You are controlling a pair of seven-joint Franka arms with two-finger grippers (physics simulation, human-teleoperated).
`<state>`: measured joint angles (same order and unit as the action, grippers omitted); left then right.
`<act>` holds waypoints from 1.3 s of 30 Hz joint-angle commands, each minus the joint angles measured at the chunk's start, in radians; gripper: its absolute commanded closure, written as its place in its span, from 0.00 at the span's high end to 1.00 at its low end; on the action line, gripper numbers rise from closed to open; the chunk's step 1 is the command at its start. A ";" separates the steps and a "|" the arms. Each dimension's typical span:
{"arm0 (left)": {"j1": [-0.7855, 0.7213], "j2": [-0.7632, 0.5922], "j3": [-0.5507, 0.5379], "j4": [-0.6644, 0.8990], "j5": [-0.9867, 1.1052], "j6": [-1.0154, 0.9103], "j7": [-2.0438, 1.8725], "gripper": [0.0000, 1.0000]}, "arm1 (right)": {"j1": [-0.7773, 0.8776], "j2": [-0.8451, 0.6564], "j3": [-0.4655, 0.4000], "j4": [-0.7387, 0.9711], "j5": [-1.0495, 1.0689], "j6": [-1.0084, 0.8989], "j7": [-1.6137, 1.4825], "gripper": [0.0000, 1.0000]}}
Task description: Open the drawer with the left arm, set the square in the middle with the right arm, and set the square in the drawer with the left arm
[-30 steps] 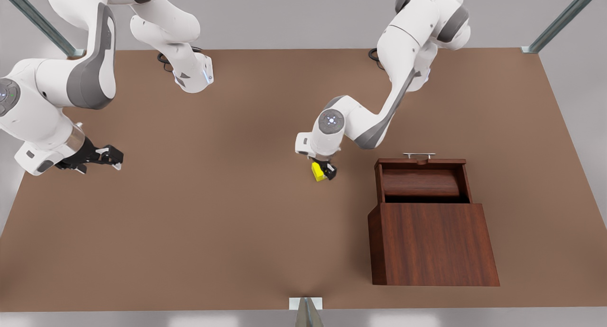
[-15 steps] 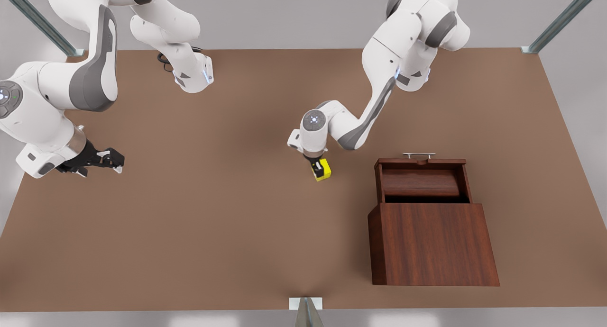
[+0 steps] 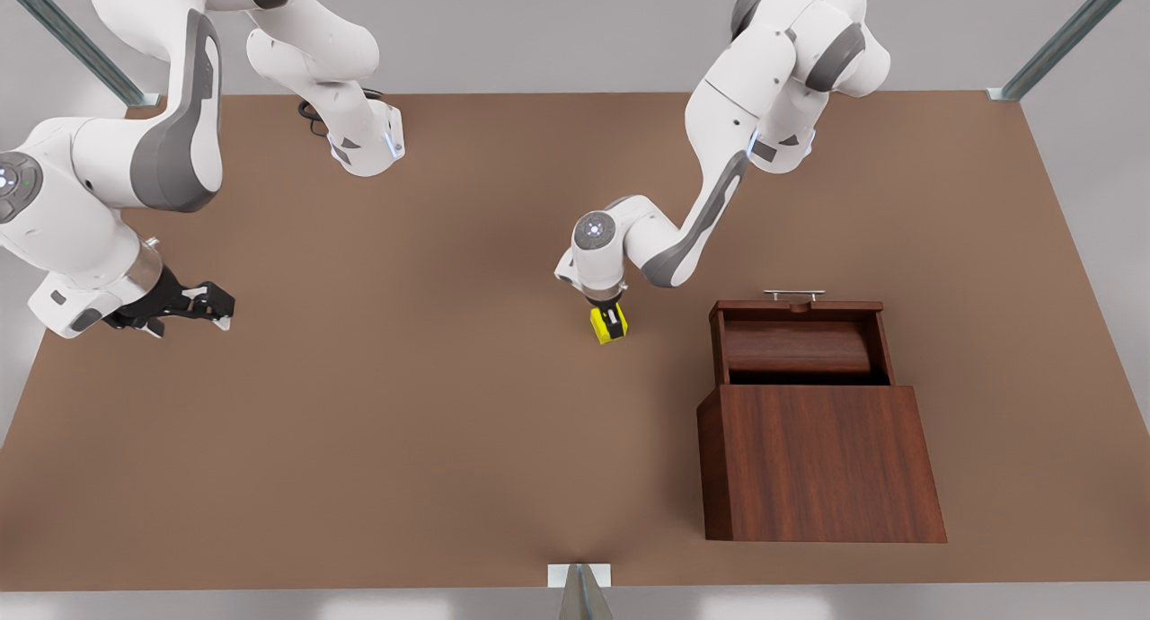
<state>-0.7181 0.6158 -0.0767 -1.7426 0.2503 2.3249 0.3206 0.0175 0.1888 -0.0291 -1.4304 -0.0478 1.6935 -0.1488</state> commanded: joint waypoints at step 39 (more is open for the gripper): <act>0.000 -0.070 0.000 0.087 -0.005 -0.176 -0.008 0.74 | -0.002 -0.003 -0.002 -0.001 -0.003 -0.002 -0.002 1.00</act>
<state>-0.7164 0.5315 -0.0754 -1.6546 0.2599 2.1349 0.3134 0.0153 0.1857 -0.0307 -1.4302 -0.0506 1.6920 -0.1502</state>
